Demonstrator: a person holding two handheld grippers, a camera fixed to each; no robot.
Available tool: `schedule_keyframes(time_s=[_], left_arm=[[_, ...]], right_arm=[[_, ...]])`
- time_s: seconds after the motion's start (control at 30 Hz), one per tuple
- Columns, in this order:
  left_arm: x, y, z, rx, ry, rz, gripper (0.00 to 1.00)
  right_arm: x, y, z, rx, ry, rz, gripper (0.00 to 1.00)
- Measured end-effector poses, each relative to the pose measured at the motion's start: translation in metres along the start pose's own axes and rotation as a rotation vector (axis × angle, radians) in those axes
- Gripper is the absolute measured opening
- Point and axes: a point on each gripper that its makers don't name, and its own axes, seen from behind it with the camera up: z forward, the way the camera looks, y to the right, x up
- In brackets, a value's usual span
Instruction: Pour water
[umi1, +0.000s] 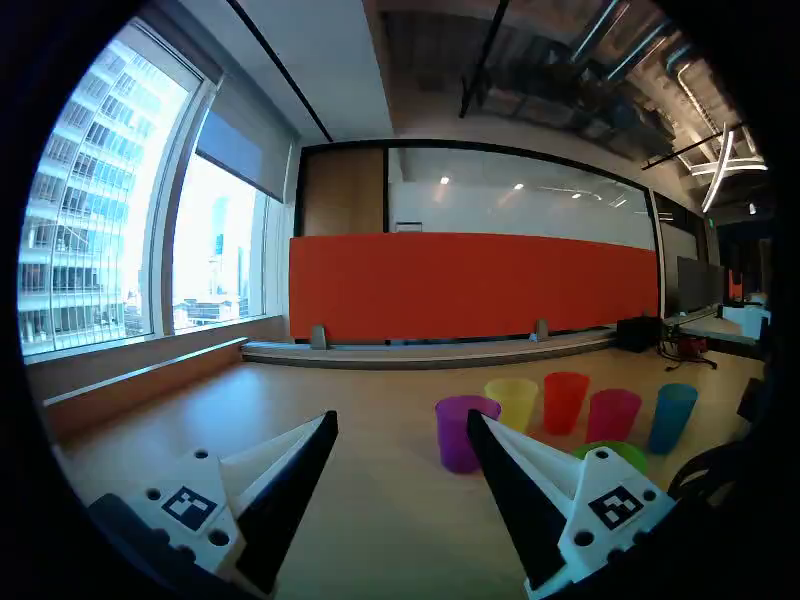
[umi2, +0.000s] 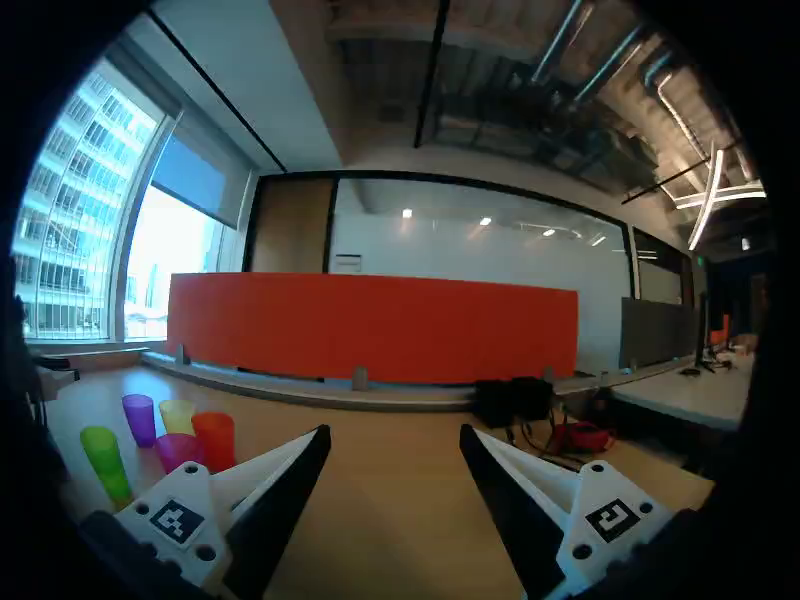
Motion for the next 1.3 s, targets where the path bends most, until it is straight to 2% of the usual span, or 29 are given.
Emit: schedule_keyframes(time_s=[0.2,0.67,1.3], left_arm=[[0.0,-0.001,0.0,0.0,0.0,0.0,0.96],[0.0,0.0,0.0,0.0,0.0,0.0,0.96],[0.0,-0.001,0.0,0.0,0.0,0.0,0.96]], right_arm=[[-0.017,0.001,0.001,0.004,-0.011,-0.004,1.0],[-0.04,0.013,0.003,0.003,-0.039,0.052,1.0],[-0.043,0.009,0.002,0.015,-0.051,0.046,1.0]])
